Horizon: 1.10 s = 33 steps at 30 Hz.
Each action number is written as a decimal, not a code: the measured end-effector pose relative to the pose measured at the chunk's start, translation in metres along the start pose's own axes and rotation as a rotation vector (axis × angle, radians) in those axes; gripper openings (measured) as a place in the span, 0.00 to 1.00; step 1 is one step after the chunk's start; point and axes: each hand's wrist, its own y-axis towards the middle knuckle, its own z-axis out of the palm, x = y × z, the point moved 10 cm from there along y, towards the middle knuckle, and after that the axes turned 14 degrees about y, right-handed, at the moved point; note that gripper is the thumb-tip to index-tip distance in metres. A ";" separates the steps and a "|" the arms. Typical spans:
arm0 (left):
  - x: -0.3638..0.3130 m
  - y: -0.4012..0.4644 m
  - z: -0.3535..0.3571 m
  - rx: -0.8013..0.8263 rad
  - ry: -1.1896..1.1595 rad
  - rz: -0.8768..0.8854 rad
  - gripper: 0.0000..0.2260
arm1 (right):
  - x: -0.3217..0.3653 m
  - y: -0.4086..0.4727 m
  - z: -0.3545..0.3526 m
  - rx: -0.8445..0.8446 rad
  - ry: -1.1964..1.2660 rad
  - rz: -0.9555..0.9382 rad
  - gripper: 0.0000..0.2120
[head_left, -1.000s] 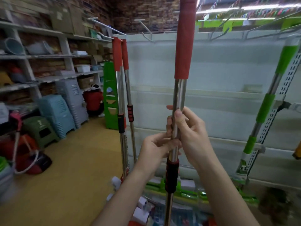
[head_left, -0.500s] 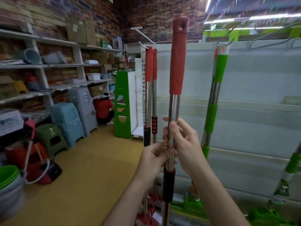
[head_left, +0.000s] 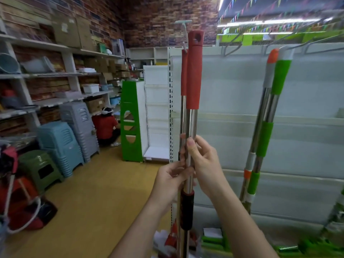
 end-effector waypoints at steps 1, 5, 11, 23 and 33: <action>0.002 0.005 -0.004 -0.007 0.001 -0.005 0.08 | -0.003 0.005 0.002 0.003 0.001 -0.001 0.12; 0.005 0.020 -0.014 -0.036 0.020 -0.018 0.09 | -0.012 0.023 0.007 0.029 0.012 0.001 0.12; 0.006 0.041 -0.022 -0.062 0.012 0.007 0.09 | -0.025 0.045 0.009 0.034 -0.015 0.009 0.22; 0.016 0.089 -0.028 0.042 -0.031 0.019 0.09 | -0.033 0.078 0.010 -0.071 -0.066 -0.077 0.17; 0.018 0.096 -0.017 0.133 -0.042 0.055 0.10 | -0.026 0.074 0.002 -0.115 -0.096 -0.136 0.13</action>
